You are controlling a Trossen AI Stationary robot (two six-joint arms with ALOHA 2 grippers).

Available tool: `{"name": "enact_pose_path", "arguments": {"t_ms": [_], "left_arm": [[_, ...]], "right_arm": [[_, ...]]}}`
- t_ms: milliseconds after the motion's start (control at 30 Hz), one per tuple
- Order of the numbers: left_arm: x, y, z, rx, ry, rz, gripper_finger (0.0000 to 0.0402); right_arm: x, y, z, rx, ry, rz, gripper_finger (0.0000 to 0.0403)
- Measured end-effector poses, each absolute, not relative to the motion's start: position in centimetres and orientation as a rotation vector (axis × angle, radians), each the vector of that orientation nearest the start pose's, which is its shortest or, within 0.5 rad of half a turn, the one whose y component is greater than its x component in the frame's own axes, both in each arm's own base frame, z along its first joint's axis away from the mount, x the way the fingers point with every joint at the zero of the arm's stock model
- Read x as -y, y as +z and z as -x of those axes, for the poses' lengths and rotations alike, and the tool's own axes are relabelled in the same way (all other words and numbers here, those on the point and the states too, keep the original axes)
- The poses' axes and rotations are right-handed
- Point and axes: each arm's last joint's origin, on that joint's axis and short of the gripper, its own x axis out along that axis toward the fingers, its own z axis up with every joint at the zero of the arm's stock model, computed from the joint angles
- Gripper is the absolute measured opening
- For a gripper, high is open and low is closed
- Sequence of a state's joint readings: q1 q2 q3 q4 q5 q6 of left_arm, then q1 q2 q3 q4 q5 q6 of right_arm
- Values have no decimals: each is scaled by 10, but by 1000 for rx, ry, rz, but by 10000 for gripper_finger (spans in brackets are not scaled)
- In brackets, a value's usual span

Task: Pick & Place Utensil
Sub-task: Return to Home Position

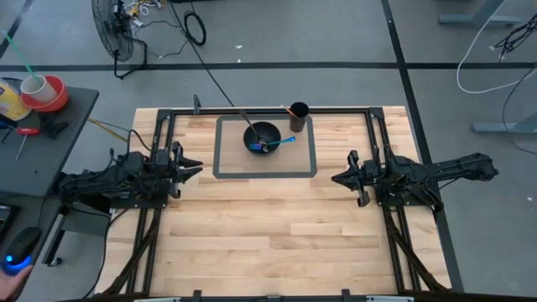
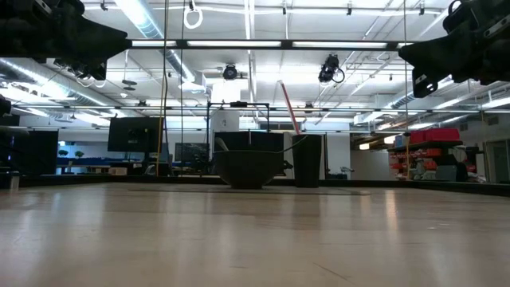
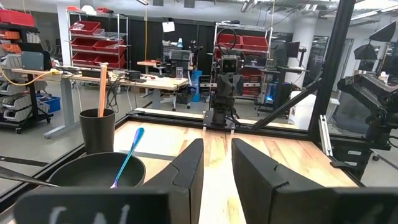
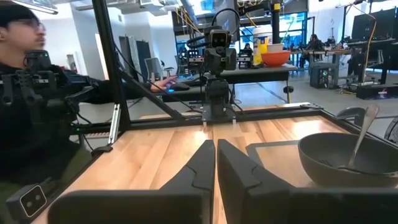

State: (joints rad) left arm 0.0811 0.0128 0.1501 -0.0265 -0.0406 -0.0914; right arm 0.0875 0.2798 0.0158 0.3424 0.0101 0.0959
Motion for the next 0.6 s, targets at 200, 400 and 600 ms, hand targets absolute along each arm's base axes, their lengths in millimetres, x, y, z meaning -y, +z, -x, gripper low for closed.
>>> {"name": "enact_pose_path", "arguments": {"t_ms": [200,400,600], "left_arm": [[-8,211,-86,116,116,89,87],[-8,211,-86,116,116,89,87],[-8,211,-86,116,116,89,87]], "right_arm": [[-10,178,-114,75,81,-100,23],[-10,178,-114,75,81,-99,23],[-10,178,-114,75,81,-99,23]]}}
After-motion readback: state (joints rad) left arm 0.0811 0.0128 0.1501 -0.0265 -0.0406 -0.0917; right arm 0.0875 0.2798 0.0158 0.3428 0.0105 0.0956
